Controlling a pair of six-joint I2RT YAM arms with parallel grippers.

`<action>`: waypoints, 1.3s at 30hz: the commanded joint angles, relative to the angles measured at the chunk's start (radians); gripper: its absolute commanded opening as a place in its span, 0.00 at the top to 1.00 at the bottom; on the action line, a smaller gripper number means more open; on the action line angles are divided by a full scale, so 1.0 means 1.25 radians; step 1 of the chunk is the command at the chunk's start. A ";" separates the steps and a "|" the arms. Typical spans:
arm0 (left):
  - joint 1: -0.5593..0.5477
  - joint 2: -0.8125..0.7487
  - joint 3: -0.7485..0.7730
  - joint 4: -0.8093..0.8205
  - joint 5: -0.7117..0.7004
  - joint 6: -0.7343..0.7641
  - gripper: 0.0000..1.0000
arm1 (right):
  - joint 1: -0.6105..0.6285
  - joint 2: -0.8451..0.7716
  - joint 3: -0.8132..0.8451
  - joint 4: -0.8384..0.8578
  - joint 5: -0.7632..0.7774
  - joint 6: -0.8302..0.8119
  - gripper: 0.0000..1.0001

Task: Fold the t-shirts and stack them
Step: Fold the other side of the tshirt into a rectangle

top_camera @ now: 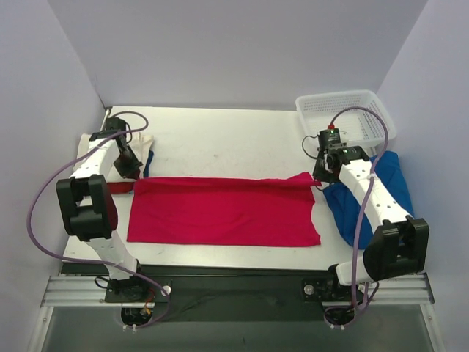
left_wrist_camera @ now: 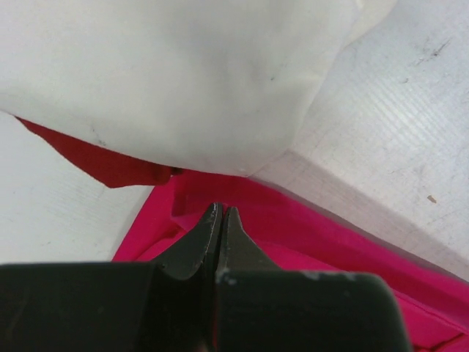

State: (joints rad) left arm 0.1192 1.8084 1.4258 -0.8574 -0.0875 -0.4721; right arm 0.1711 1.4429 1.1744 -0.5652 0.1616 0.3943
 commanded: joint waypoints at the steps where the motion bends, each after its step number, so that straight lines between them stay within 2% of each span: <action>1: 0.009 -0.042 -0.013 -0.009 -0.031 -0.008 1.00 | 0.002 -0.056 -0.034 -0.030 0.030 0.023 1.00; 11: 0.009 -0.078 -0.078 -0.026 -0.040 -0.009 1.00 | 0.002 -0.136 -0.123 -0.074 0.041 0.063 1.00; 24: 0.009 -0.116 -0.182 -0.042 -0.027 -0.038 1.00 | 0.002 -0.166 -0.229 -0.104 0.041 0.091 1.00; 26: 0.009 -0.116 -0.207 -0.041 -0.021 -0.044 0.89 | 0.003 -0.170 -0.244 -0.109 0.029 0.096 1.00; 28: 0.010 -0.120 -0.224 -0.039 -0.021 -0.057 0.82 | 0.008 -0.173 -0.251 -0.114 0.018 0.103 0.92; 29: 0.011 -0.125 -0.238 -0.037 -0.021 -0.062 0.77 | 0.008 -0.180 -0.258 -0.116 0.014 0.103 0.82; 31: 0.016 -0.147 -0.251 -0.032 -0.020 -0.085 0.61 | 0.018 -0.190 -0.266 -0.129 0.016 0.114 0.74; 32: 0.021 -0.167 -0.258 -0.031 -0.022 -0.092 0.57 | 0.021 -0.204 -0.273 -0.136 0.011 0.117 0.67; 34: 0.025 -0.188 -0.261 -0.032 -0.039 -0.111 0.57 | 0.036 -0.224 -0.277 -0.167 0.008 0.138 0.62; 39: 0.026 -0.216 -0.247 -0.022 -0.045 -0.118 0.57 | 0.083 -0.294 -0.283 -0.200 0.038 0.178 0.60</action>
State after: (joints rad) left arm 0.1459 1.5738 1.0893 -0.9001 -0.1291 -0.5922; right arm 0.2512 1.1252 0.8238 -0.7338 0.1692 0.5671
